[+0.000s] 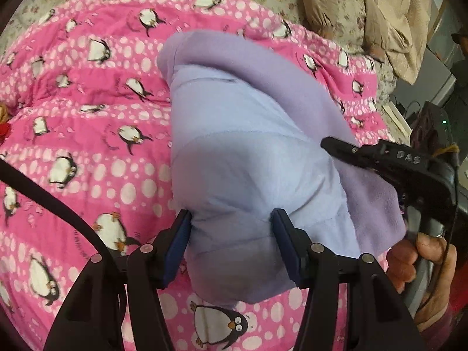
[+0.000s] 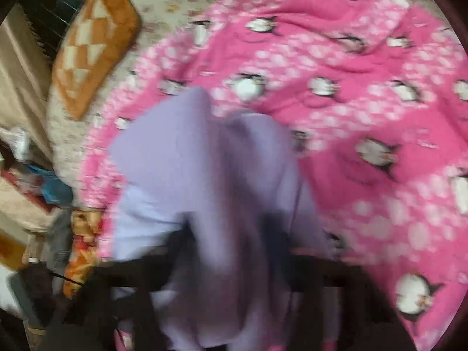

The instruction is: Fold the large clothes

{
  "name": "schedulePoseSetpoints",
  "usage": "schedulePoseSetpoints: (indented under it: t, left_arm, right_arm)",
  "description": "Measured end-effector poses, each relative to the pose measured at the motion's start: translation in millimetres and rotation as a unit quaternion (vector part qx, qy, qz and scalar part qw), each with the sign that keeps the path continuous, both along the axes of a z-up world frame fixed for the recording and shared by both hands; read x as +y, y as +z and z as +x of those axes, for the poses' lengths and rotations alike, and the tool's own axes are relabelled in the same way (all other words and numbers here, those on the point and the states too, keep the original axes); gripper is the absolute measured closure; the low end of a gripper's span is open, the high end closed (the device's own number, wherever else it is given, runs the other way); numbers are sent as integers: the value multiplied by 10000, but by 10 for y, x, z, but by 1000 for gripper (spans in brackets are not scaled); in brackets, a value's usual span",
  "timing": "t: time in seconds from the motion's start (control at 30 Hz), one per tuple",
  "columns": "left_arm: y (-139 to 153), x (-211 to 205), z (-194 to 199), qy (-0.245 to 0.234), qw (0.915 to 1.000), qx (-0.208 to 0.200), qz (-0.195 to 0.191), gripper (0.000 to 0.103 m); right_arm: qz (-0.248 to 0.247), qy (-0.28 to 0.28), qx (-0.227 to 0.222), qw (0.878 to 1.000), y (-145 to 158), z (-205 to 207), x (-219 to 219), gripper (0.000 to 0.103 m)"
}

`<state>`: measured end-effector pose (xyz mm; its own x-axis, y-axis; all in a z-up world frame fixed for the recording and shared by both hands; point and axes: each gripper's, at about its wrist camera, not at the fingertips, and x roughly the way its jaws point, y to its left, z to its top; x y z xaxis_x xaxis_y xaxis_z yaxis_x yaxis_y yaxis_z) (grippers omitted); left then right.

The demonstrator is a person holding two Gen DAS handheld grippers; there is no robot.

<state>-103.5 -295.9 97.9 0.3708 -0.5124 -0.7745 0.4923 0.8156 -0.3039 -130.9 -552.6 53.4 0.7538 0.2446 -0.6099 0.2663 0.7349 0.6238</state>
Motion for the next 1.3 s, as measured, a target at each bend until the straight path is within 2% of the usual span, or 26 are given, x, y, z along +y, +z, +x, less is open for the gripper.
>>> schedulePoseSetpoints:
  t: [0.03,0.1,0.17,0.2,0.27,0.33,0.4,0.47,0.53,0.6,0.7,0.87,0.97,1.0,1.13,1.23,1.3]
  left_arm:
    - [68,27,-5,59,9999,-113,-76,76]
    - [178,52,1,71,9992,-279,-293,76]
    - [211,9,25,20,9990,-310,-324,76]
    - [185,-62,44,-40,9994,-277,-225,76]
    - [104,-145,65,-163,9995,-194,-171,76]
    - [-27,-251,80,-154,9997,-129,104,74]
    - [-62,-273,49,-109,9996,-209,156,73]
    - [-56,-259,34,-131,9996,-222,136,73]
    - [-63,-238,61,-153,9997,-164,110,73]
    - [-73,-226,76,-126,9998,-110,89,73]
    - [-83,-207,85,-98,9999,-87,56,72]
    - [-91,-227,83,-160,9998,-89,123,72]
    - [-85,-271,70,-228,9995,-136,152,71]
    - [-85,-296,54,-231,9994,-177,204,71]
    - [-89,-323,30,-232,9992,-227,249,69]
    - [-88,-320,30,-258,9991,-224,244,69]
    - [-92,-319,35,-290,9991,-227,225,69]
  right_arm:
    - [82,71,-108,9999,36,2,16,83]
    - [381,320,-662,9966,181,-63,27,85]
    - [615,251,-960,9932,233,-148,-86,85]
    - [616,61,-911,9939,198,-174,-184,86]
    - [687,-437,-382,9959,-34,-220,-403,86]
    - [977,-435,-53,9943,-288,-247,-471,86]
    - [1105,-413,-100,9930,-276,-294,-478,78]
    - [825,-532,-58,9952,-153,-342,-466,70]
    - [443,-677,-73,9967,11,-414,-425,70]
    - [237,-534,-308,9978,241,-414,-347,70]
    - [-133,-253,-317,9991,462,-267,-204,66]
    - [-109,-136,-105,9998,679,13,-144,66]
    - [-493,-574,-373,9964,888,-57,-152,62]
    - [-555,-550,-440,9960,917,-30,-135,60]
    - [-440,352,-343,9978,855,454,72,60]
    - [-332,1076,-276,9933,705,964,239,60]
    - [-120,1217,-113,9924,534,1184,229,60]
